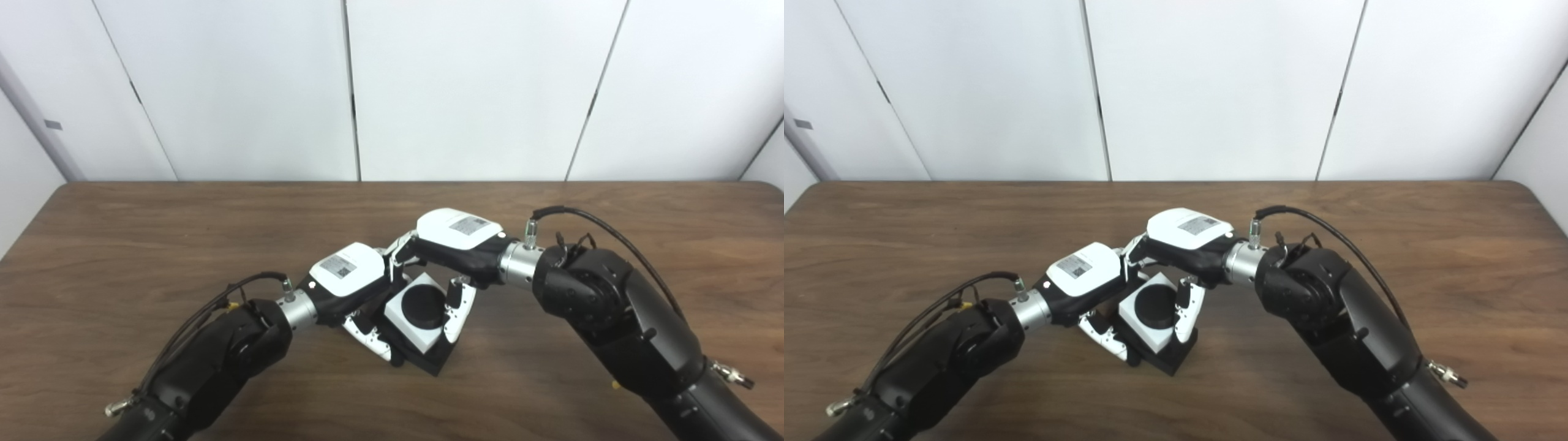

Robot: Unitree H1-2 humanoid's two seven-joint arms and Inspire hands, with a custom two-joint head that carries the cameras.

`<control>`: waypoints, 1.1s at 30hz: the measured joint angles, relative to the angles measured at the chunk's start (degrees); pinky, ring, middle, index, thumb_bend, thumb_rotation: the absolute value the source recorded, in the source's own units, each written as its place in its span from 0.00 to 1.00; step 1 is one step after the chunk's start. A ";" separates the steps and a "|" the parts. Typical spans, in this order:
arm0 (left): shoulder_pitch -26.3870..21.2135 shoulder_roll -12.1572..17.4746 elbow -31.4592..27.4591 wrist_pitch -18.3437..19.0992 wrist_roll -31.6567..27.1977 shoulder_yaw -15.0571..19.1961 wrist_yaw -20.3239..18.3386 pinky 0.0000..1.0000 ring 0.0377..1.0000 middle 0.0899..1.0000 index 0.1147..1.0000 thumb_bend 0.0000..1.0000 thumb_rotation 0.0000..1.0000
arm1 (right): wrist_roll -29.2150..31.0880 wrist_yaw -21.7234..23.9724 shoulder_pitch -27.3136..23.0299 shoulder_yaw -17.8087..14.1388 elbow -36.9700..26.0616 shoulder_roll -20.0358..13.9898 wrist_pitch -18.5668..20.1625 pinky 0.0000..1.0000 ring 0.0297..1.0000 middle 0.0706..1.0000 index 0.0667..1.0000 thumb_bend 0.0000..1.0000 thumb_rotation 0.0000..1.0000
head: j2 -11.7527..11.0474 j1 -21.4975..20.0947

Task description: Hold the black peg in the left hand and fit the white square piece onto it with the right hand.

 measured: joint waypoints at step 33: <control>0.28 -0.07 -0.01 0.06 -0.09 0.37 0.02 0.88 0.95 0.91 0.42 0.52 0.08 | 0.48 3.31 1.40 -1.29 0.05 -2.60 2.13 0.81 0.90 0.92 0.90 0.96 0.29 | 0.35 -0.44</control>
